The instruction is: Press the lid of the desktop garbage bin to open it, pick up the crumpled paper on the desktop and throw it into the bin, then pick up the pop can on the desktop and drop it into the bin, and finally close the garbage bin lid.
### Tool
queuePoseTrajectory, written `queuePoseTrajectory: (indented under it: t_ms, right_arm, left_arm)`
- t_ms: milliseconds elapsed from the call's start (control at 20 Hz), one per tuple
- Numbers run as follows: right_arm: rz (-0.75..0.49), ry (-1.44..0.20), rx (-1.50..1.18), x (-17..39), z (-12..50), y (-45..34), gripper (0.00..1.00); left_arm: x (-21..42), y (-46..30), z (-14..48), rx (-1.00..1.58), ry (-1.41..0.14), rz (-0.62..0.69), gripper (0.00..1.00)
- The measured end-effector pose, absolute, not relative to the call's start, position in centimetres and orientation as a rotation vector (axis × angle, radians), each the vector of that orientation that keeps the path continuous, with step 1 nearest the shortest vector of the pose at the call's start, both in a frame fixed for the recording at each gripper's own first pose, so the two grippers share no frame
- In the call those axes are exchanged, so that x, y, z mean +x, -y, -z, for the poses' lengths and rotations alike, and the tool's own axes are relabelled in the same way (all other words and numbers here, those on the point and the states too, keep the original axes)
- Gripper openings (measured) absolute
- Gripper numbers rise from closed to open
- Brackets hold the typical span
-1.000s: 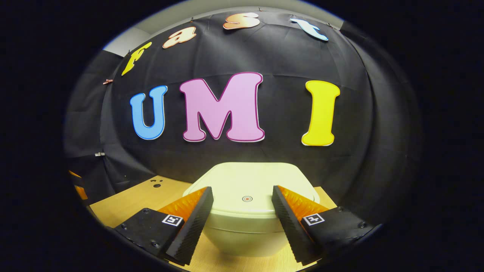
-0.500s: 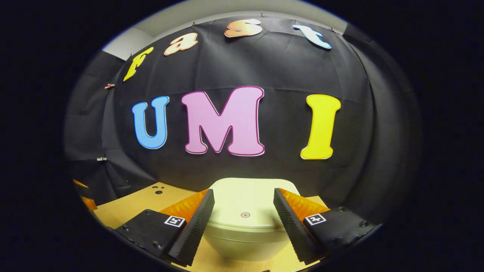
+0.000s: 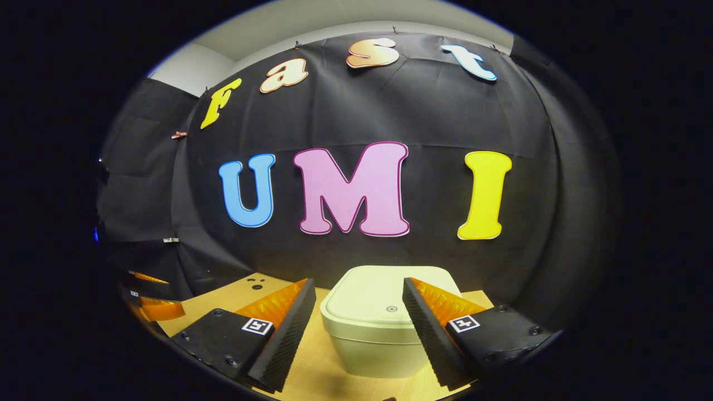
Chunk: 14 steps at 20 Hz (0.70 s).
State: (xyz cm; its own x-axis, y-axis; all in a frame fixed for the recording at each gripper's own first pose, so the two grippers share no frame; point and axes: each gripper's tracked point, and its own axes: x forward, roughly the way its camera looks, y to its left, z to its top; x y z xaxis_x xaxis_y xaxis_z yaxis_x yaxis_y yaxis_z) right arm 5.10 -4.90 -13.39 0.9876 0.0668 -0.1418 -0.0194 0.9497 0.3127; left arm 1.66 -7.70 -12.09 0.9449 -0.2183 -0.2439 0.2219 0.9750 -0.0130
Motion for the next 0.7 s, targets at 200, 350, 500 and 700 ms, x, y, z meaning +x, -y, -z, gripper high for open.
queuePoseTrajectory:
  t_ms: [200, 350, 500, 700]
  right_arm:
    - [-0.046, -0.138, 0.306, 3.7, 12.6, 4.7, 0.98]
    - [-0.04, -0.139, 0.305, 2.8, 12.3, 4.7, 0.98]
    - [-0.035, -0.159, 0.305, 2.0, 12.8, 4.4, 0.98]
    - [-0.042, -0.179, 0.305, 0.9, 13.2, 3.6, 0.98]
  left_arm:
    - [2.4, 8.5, 11.8, 0.02, -0.236, 0.244, 0.96]
    - [2.9, 9.0, 11.3, 0.021, -0.224, 0.256, 0.96]
    - [3.3, 9.5, 10.7, 0.021, -0.207, 0.266, 0.96]
    - [3.7, 10.2, 10.3, 0.029, -0.191, 0.281, 0.96]
